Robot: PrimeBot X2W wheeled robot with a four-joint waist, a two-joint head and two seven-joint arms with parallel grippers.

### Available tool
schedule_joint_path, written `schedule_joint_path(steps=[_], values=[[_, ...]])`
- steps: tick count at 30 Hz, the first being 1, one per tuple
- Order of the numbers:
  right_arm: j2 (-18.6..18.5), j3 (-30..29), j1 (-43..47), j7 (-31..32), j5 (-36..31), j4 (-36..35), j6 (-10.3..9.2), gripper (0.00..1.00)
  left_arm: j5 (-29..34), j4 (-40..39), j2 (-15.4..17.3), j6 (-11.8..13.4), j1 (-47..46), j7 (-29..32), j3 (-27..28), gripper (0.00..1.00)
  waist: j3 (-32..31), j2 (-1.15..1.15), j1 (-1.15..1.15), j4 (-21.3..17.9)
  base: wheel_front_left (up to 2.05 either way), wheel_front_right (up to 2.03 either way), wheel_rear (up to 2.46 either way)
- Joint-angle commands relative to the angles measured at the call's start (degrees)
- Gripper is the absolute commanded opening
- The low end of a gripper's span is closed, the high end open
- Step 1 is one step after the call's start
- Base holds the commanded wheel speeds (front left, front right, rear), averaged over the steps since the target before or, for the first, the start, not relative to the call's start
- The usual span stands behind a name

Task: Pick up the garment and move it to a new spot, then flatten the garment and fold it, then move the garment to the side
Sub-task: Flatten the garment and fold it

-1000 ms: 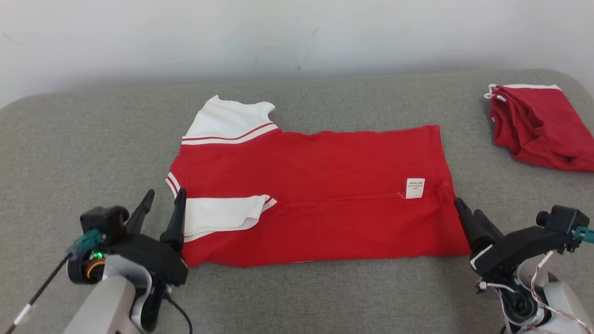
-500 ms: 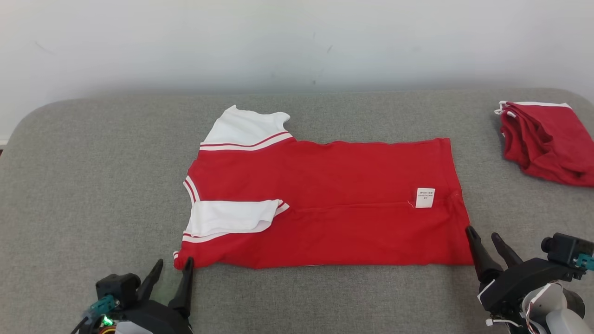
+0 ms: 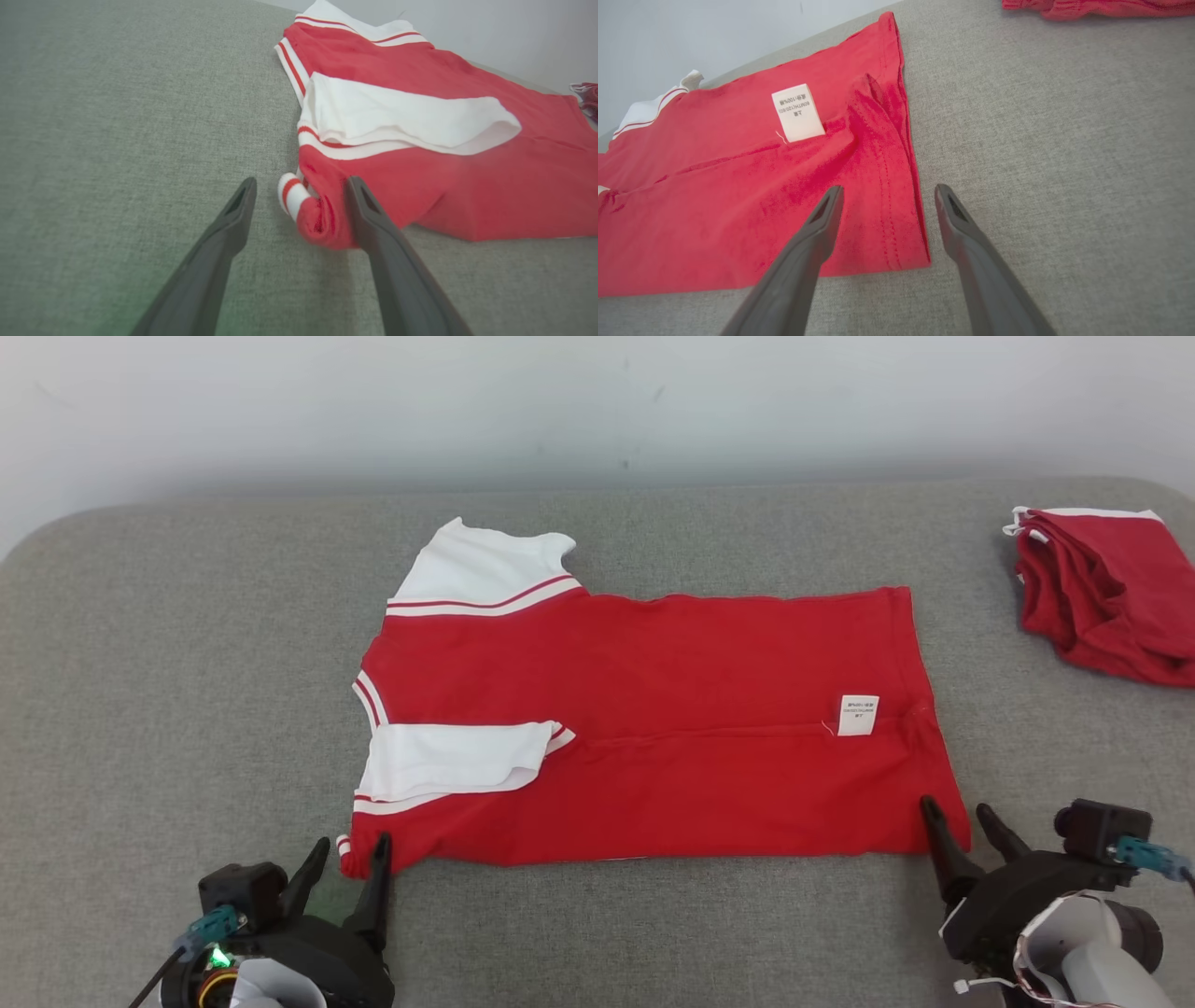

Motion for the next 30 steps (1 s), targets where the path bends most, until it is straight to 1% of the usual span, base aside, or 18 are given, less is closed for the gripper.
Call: schedule_joint_path(steps=[1,3,4,5,6,7,9,12,17,22,25,30], values=[[0.22,0.22,-0.55,-0.38,-0.32,0.40,-0.14,1.00,0.36,0.27,-0.22,-0.06,-0.56,-0.16,-0.10,1.00,0.32,0.00,0.00,0.08,0.00,0.00,0.00],[0.62,1.38,-1.38,-0.51,-0.93,2.13,-0.14,1.00,0.07,1.50,-0.59,-0.15,-1.16,-0.12,-0.34,1.00,0.61,0.00,0.00,0.24,0.00,0.00,0.00],[0.70,1.87,-1.71,-0.50,-1.20,3.01,-0.14,0.40,-0.13,2.09,-0.81,-0.20,-1.46,0.03,-0.61,0.96,0.69,0.00,0.00,0.30,0.00,0.00,0.00],[0.75,2.37,-2.05,-0.78,-1.36,3.72,-0.14,0.09,-0.34,2.58,-0.97,-0.24,-1.88,0.02,-0.68,0.58,0.73,0.00,0.00,0.39,0.00,0.00,0.00],[0.87,2.71,-2.36,-1.01,-1.34,4.39,-0.14,0.00,-0.49,3.05,-1.12,-0.30,-2.23,0.01,-0.83,0.39,0.72,0.00,0.00,0.50,0.00,0.00,0.00],[1.07,2.86,-2.54,-1.55,-0.86,4.85,-0.14,0.00,-0.68,3.46,-1.29,-0.36,-2.37,0.01,-1.05,0.00,0.56,0.00,0.00,0.64,0.00,0.00,0.00],[1.10,3.10,-2.81,-2.65,-0.15,5.83,-0.14,0.00,-0.98,4.12,-1.50,-0.45,-2.38,-0.02,-1.46,0.00,0.10,0.00,0.00,0.82,0.00,0.00,0.00],[0.88,1.79,-2.26,-4.80,2.26,6.71,-0.14,0.00,-1.41,4.34,-1.35,-0.32,-1.52,-0.09,-1.31,0.00,-1.58,0.00,0.00,1.16,0.00,0.00,0.00],[-0.27,3.04,1.69,-5.76,4.99,5.78,-0.14,0.00,-2.08,1.59,-0.89,-0.34,2.55,-0.14,0.23,0.00,-5.01,0.00,0.00,1.32,0.00,0.00,0.00],[-1.55,3.28,8.07,-5.85,7.76,2.46,-0.14,0.00,-1.84,-2.23,-0.42,0.15,9.03,-0.15,1.91,0.00,-8.27,0.00,0.00,1.80,0.00,0.00,0.00],[-2.29,3.07,11.77,-4.86,8.84,-0.41,-0.14,0.00,-1.45,-4.90,-0.19,0.79,12.73,-0.16,2.60,0.00,-9.00,0.00,0.00,1.95,0.00,0.00,0.00],[-2.58,2.00,17.16,-2.56,8.83,-4.70,-0.14,0.00,-1.57,-8.38,-0.83,1.98,17.44,-0.16,2.63,0.00,-9.38,0.00,0.00,2.30,0.00,0.00,0.00]])
